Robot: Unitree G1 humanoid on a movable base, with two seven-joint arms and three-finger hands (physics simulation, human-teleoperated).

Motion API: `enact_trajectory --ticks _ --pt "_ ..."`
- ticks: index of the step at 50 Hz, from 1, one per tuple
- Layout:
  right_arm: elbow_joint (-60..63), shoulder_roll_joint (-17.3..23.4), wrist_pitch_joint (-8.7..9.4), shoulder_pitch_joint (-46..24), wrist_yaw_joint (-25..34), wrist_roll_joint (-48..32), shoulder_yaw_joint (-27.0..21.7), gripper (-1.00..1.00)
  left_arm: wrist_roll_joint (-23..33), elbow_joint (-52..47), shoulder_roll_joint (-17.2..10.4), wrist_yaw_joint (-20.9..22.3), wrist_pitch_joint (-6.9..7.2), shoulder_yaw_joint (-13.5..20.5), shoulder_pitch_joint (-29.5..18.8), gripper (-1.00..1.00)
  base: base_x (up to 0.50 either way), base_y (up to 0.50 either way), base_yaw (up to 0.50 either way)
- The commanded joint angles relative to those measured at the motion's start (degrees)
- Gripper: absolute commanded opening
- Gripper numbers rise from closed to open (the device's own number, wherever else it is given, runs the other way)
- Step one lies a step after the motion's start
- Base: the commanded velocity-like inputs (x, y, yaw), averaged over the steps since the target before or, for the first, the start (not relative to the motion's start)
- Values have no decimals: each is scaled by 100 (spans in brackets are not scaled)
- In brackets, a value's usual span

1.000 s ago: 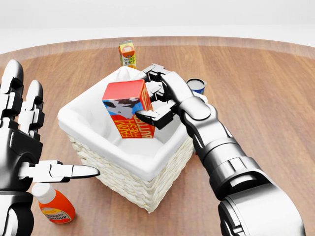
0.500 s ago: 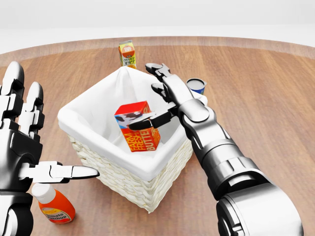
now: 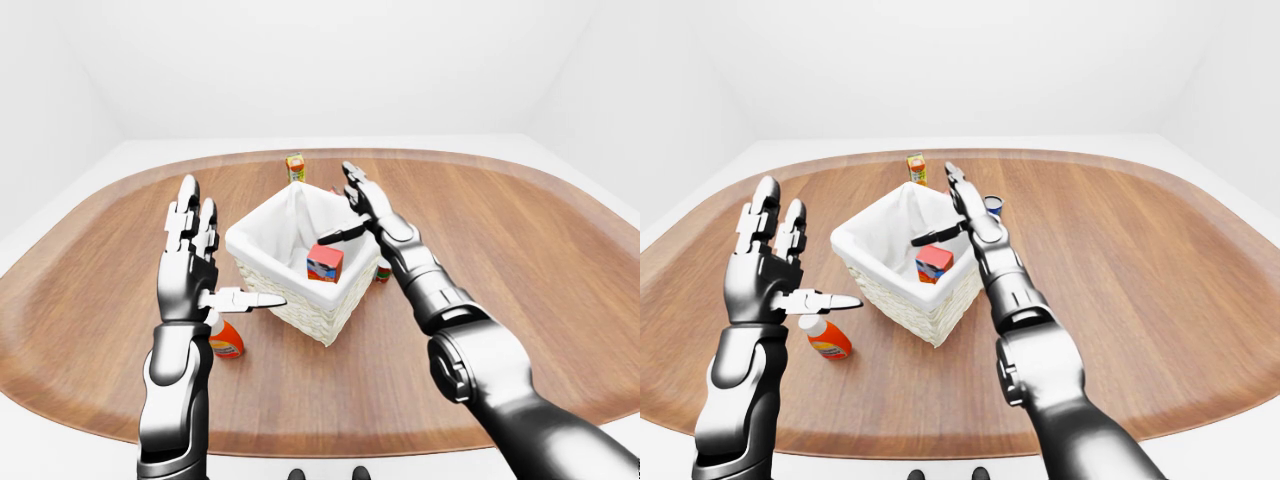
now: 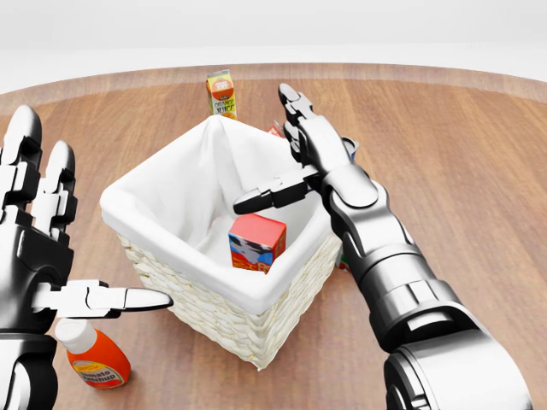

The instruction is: Pick up the butter and put it in the basket.

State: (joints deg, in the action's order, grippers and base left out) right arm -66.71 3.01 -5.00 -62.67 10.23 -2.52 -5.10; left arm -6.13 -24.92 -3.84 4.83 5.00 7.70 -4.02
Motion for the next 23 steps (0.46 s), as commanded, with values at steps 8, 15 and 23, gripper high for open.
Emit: enact_trajectory --ticks 8,15,23 --pt "4706 57 0 2716 -594 620 217 100 17 -125 13 -45 0 -46 -46 100 0 0 0" --pt "6270 26 0 3567 -700 812 238 100 8 -238 6 -57 0 -39 -70 100 0 0 0" --pt "7223 -120 0 4443 -700 820 322 100 3 -354 9 -71 0 -40 -78 100 0 0 0"
